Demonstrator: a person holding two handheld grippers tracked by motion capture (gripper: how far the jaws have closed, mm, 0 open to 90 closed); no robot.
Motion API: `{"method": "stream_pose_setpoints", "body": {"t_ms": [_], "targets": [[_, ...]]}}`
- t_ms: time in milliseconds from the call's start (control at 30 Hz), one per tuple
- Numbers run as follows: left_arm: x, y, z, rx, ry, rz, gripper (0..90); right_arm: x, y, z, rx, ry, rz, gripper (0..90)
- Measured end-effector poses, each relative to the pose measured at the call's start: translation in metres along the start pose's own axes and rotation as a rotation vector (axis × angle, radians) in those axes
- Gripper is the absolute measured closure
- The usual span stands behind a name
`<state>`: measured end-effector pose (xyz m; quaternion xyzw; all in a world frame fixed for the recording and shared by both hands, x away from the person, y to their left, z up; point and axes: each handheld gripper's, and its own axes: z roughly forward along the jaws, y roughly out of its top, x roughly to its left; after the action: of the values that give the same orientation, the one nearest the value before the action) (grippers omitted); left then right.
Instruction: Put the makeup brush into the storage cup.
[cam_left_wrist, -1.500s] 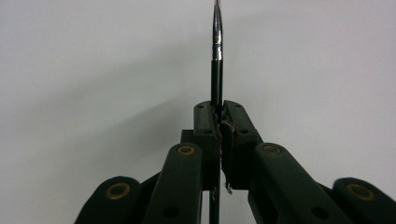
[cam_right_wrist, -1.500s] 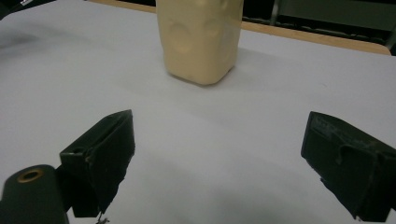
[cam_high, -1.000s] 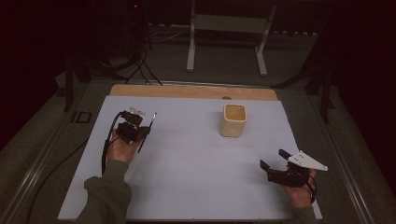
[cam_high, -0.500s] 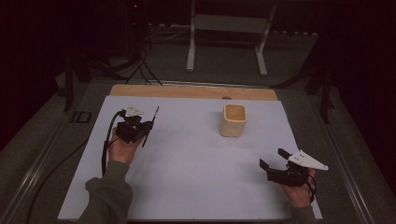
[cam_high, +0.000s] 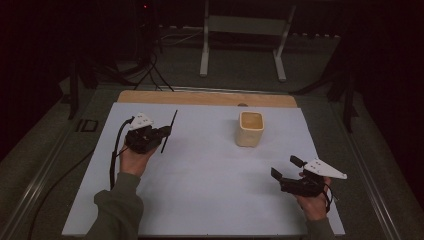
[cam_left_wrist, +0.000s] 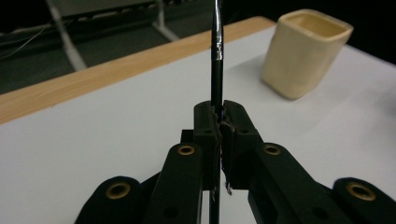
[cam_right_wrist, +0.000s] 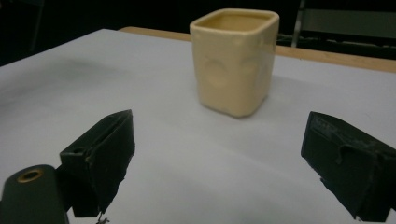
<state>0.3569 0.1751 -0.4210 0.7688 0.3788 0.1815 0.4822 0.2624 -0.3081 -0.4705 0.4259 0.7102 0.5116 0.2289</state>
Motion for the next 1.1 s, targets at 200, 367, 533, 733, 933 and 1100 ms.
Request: {"method": "stream_pose_setpoints", "body": {"t_ms": [200, 367, 533, 733, 933, 1100], "targets": [[-0.005, 0.000, 0.003, -0.057, -0.052, 0.010, 86.3, 0.004, 0.011, 0.002, -0.031, 0.031, 0.005, 9.8], [-0.010, 0.001, 0.003, -0.090, -0.071, 0.023, 86.3, 0.005, 0.022, 0.006, -0.058, 0.059, 0.013, 9.9], [-0.014, 0.001, 0.004, -0.106, -0.092, 0.033, 86.3, 0.012, 0.033, 0.016, -0.074, 0.102, 0.000, 11.5], [-0.018, 0.001, 0.005, -0.113, -0.114, 0.048, 86.3, 0.021, 0.042, 0.029, -0.077, 0.139, -0.008, 11.5], [-0.025, 0.001, 0.008, -0.124, -0.135, 0.066, 86.3, 0.025, 0.047, 0.036, -0.072, 0.165, -0.014, 11.5], [-0.030, 0.001, 0.012, -0.131, -0.149, 0.071, 86.3, 0.027, 0.050, 0.038, -0.075, 0.180, -0.014, 11.6]]}}
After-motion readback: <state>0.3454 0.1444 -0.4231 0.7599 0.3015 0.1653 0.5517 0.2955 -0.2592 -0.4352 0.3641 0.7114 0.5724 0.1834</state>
